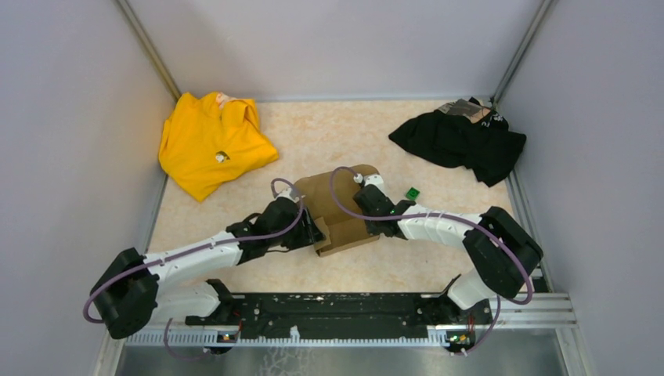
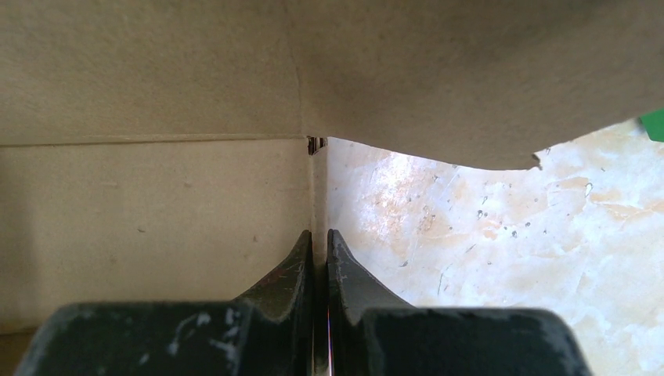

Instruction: Fold the paper box

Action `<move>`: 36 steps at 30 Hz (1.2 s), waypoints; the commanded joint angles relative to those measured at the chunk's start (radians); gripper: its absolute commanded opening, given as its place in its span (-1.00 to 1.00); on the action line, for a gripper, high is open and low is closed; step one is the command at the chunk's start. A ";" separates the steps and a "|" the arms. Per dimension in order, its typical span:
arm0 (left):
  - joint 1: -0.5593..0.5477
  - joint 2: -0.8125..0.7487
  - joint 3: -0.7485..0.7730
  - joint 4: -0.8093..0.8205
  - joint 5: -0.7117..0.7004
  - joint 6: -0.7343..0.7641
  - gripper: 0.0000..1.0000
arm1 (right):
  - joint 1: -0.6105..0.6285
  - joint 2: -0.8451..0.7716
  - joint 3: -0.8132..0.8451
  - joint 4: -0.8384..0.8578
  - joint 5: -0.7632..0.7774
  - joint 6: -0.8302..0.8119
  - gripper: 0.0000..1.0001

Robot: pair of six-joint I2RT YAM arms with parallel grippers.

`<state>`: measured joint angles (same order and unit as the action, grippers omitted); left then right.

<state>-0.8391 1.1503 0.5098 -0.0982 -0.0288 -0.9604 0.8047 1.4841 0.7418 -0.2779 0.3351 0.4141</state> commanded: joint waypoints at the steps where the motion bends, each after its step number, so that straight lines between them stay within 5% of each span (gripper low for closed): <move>1: -0.039 0.058 0.073 -0.104 -0.064 0.038 0.12 | 0.011 0.022 0.033 -0.023 0.026 0.011 -1.00; 15: -0.095 0.185 0.213 -0.325 -0.211 0.093 0.04 | 0.016 0.016 0.027 -0.030 0.030 0.022 -1.00; 26: -0.097 0.264 0.300 -0.413 -0.284 0.150 -0.41 | 0.030 -0.001 -0.003 -0.021 0.028 0.060 -1.00; 36: -0.106 0.329 0.356 -0.491 -0.358 0.182 -0.41 | 0.031 -0.035 -0.037 -0.011 0.029 0.075 -1.00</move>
<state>-0.9409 1.4487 0.8410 -0.4850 -0.2989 -0.8085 0.8230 1.4815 0.7368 -0.2718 0.3466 0.4808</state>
